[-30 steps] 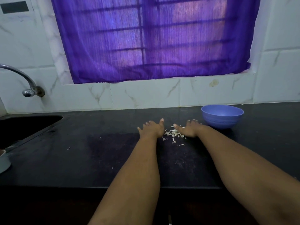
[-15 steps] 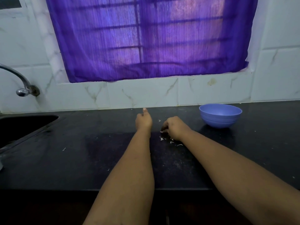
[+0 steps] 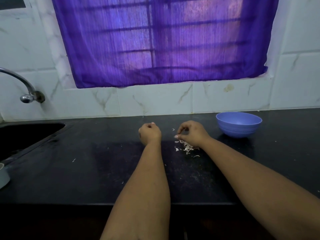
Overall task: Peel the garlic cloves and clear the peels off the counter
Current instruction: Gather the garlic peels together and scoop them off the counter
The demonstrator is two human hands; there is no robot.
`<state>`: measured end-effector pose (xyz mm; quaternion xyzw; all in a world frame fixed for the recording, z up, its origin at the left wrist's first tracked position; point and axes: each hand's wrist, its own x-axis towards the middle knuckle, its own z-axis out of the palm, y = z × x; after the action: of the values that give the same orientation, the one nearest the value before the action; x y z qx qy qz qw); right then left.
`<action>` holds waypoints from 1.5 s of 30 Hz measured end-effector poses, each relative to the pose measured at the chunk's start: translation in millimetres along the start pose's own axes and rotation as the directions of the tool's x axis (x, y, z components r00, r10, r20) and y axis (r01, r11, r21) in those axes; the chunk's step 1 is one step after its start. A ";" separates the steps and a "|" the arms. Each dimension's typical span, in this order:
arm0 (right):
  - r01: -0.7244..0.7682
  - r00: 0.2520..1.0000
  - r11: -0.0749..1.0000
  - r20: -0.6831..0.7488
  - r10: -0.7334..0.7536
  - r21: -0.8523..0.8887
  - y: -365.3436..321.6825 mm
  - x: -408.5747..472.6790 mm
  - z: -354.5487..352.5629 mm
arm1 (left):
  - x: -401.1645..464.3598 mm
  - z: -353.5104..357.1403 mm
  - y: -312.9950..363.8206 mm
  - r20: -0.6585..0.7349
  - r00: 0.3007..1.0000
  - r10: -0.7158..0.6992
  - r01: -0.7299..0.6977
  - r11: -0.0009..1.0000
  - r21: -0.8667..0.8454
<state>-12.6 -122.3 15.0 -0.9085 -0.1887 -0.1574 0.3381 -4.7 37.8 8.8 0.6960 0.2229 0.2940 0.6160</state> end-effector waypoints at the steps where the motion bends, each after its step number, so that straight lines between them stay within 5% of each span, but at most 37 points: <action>1: -0.024 0.998 0.998 -0.057 0.027 0.057 0.0 4.1 -3.0 | 1.1 -0.2 -0.7 -0.002 1.000 -0.013 0.013 0.998 -0.060; 4: -0.160 0.986 0.983 0.038 0.163 -0.091 7.0 24.5 -14.5 | 4.2 -5.1 -1.6 -0.042 0.998 -0.055 0.045 0.976 -0.213; 7: -0.262 0.865 0.892 0.319 0.386 -0.368 21.5 43.0 -11.0 | 10.6 -10.3 -2.9 -0.093 0.990 -0.103 0.074 0.957 -0.280; 9: -0.265 0.820 0.887 0.396 0.413 -0.378 21.8 53.6 1.3 | 17.3 -11.4 -5.1 -0.069 0.981 -0.182 0.154 0.942 -0.297; 14: 0.026 0.834 0.919 0.515 0.197 -0.394 -10.7 67.0 50.1 | 24.5 -8.6 -2.7 0.023 0.973 -0.229 0.230 0.957 -0.179; 22: 0.221 0.842 0.935 0.539 -0.038 -0.278 -21.2 37.1 23.8 | 7.3 -8.7 5.8 0.214 0.973 -0.092 0.087 0.996 0.032; 29: 0.254 0.906 0.936 0.398 -0.142 -0.244 -32.7 -7.0 3.1 | -34.9 -12.8 18.7 0.628 0.770 -0.110 0.079 0.994 0.076; 34: 0.215 0.964 0.973 0.177 -0.198 -0.084 -41.4 -39.7 -6.5 | -60.8 -23.2 37.3 0.474 0.878 -0.068 0.185 0.961 -0.204; 38: 0.481 0.817 0.850 0.462 -0.346 -0.213 -68.8 -74.1 14.6 | -54.3 -42.9 42.1 0.299 0.954 -0.028 0.130 0.937 -0.326; 41: 0.480 0.773 0.786 0.612 -0.169 -0.389 -73.4 -87.1 22.3 | -61.6 -51.6 46.0 0.277 0.961 0.024 0.038 0.976 -0.216; 45: 0.391 0.812 0.718 0.583 0.025 -0.576 -72.7 -74.6 16.8 | -82.5 -51.9 51.3 0.305 0.948 0.095 -0.038 0.982 -0.186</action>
<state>-108.1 -77.7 12.4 -0.9480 -0.3013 0.0201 -0.1008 -102.9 12.7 52.0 0.6831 0.0718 0.2195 0.6928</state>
